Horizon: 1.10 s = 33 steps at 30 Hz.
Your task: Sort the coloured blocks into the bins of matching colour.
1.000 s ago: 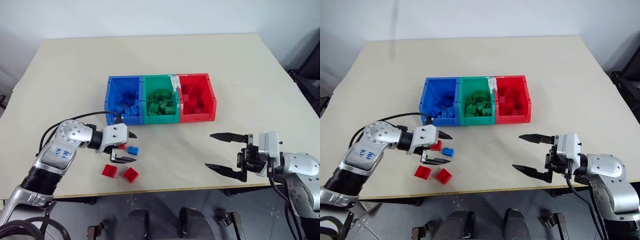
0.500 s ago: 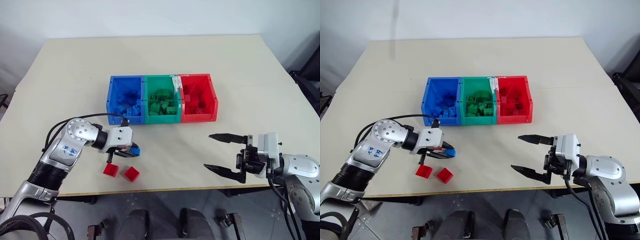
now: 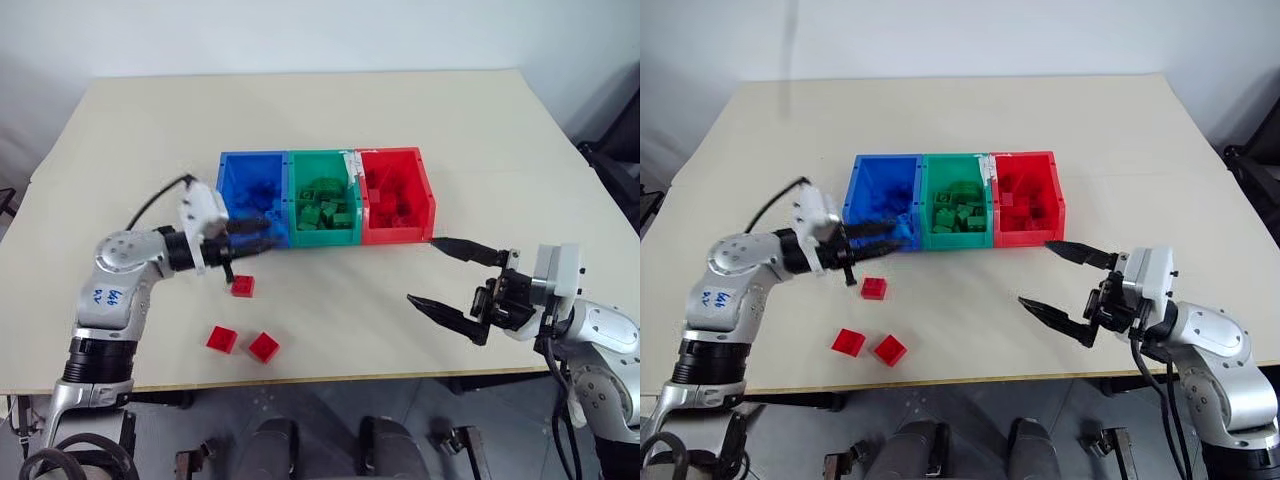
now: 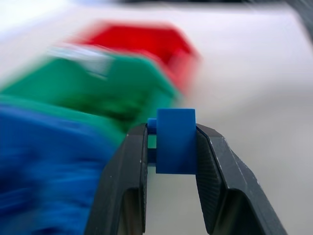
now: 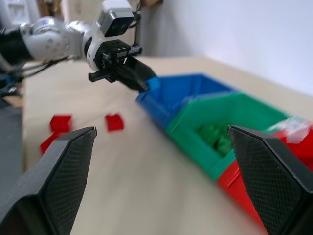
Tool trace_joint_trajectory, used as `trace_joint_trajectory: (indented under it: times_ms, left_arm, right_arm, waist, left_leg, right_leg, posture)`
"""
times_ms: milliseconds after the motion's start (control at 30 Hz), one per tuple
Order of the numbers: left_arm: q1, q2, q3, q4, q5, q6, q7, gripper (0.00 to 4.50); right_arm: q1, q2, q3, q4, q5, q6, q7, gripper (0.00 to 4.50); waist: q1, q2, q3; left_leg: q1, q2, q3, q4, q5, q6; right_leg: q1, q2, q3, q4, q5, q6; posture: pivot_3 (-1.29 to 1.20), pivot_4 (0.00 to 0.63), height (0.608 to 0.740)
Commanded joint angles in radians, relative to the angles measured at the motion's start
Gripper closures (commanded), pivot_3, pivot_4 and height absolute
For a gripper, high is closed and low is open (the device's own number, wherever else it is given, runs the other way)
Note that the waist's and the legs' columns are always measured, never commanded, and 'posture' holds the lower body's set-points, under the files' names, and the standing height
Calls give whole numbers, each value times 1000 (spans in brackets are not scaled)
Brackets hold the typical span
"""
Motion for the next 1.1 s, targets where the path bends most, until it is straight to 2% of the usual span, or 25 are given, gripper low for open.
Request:
trace_joint_trajectory:
  times_ms: [33,200,400,567,700,800,867,967,1100]
  left_arm:
    - [-87,-5,-12,82,61,25,111,3549]
    - [-193,-57,-43,215,104,8,169,3549]
    - [-190,-48,-50,219,122,-11,171,1541]
    - [-103,21,3,186,108,-59,130,38]
    - [41,120,136,160,26,-142,19,38]
    - [182,179,204,129,-5,-306,-116,38]
    - [262,216,244,136,-12,-356,-169,38]
    - [358,290,299,171,-25,-365,-231,38]
    - [444,329,374,187,-75,-330,-265,38]
  right_arm:
    - [-8,1,-19,-35,8,-16,-13,0]
    - [-13,2,-15,-26,-7,-24,-20,0]
    - [-6,3,-19,-14,-13,-35,-9,0]
    - [-16,-5,-17,21,-17,-50,17,0]
    - [-43,-22,8,57,-24,-55,80,0]
    - [-51,-43,27,79,-31,-57,143,0]
    - [-58,-54,44,94,-36,-61,179,0]
    - [-86,-69,80,128,-52,-64,241,0]
    - [-121,-84,122,166,-66,-46,292,0]
  waist:
    - [3,0,0]
    - [1,0,0]
    - [-6,0,0]
    - [-5,0,0]
    - [-17,0,0]
    - [-22,0,0]
    - [-12,0,0]
    - [-7,0,0]
    - [-4,0,0]
  left_leg:
    - [0,-1,-1,0,0,0]
    - [2,-6,-1,0,-1,1]
    - [2,-5,0,-1,-1,1]
    - [2,-4,0,0,-1,1]
    - [2,-2,0,-1,-1,0]
    - [2,1,0,-2,-1,0]
    - [2,0,-1,-1,-2,1]
    - [3,0,-1,0,-3,2]
    - [4,1,-1,0,-4,3]
  right_leg:
    - [1,0,0,0,0,1]
    - [4,0,0,-3,1,2]
    - [3,0,0,-3,1,2]
    - [3,0,0,-3,1,2]
    - [3,1,0,-4,1,1]
    - [3,1,0,-4,1,1]
    - [4,0,-1,-5,1,1]
    - [6,-1,-1,-6,1,2]
    - [8,-1,-1,-7,1,2]
  posture:
    - [0,150,740]
    - [0,150,740]
    - [0,150,740]
    - [0,150,740]
    - [0,150,740]
    - [0,150,740]
    - [0,150,740]
    - [0,150,740]
    - [0,150,740]
